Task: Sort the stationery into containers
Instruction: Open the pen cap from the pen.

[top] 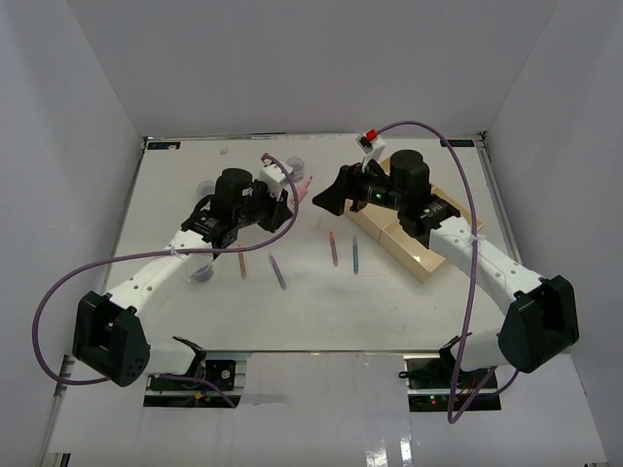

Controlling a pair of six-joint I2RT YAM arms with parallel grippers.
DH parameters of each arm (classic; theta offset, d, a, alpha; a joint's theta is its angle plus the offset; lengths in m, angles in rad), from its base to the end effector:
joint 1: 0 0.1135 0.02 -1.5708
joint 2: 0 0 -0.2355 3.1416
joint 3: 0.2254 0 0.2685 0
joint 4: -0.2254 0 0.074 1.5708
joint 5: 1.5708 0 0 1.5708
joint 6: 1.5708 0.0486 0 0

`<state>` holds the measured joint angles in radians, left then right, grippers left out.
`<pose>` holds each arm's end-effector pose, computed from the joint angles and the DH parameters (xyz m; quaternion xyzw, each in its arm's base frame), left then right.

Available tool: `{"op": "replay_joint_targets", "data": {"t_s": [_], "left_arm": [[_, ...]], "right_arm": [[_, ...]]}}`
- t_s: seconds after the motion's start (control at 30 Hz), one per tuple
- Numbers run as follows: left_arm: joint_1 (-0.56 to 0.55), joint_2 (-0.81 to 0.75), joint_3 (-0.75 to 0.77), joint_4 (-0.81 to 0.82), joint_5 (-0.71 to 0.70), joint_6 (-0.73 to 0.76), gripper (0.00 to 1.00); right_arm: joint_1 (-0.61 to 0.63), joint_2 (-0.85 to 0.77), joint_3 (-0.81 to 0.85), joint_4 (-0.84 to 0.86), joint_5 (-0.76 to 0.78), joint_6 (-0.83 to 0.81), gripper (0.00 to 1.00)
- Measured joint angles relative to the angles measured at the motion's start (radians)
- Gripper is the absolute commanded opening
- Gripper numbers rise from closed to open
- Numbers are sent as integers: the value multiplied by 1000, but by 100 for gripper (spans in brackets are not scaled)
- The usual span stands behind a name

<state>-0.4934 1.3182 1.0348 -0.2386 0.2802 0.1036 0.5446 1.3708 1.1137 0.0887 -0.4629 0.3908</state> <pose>0.2876 -0.1699 0.2658 0.3189 0.7987 -0.2146 0.4630 0.2945 0.2037 0.3161 -0.2047 0.7301 0.4395 0.4815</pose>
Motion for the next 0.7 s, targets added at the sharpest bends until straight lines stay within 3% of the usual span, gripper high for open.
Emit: {"op": "replay_joint_targets", "data": {"t_s": [0.7], "left_arm": [[-17,-91,-110,88,44,46,16]], "right_arm": [[66,132,71,49,102,81,67]]}}
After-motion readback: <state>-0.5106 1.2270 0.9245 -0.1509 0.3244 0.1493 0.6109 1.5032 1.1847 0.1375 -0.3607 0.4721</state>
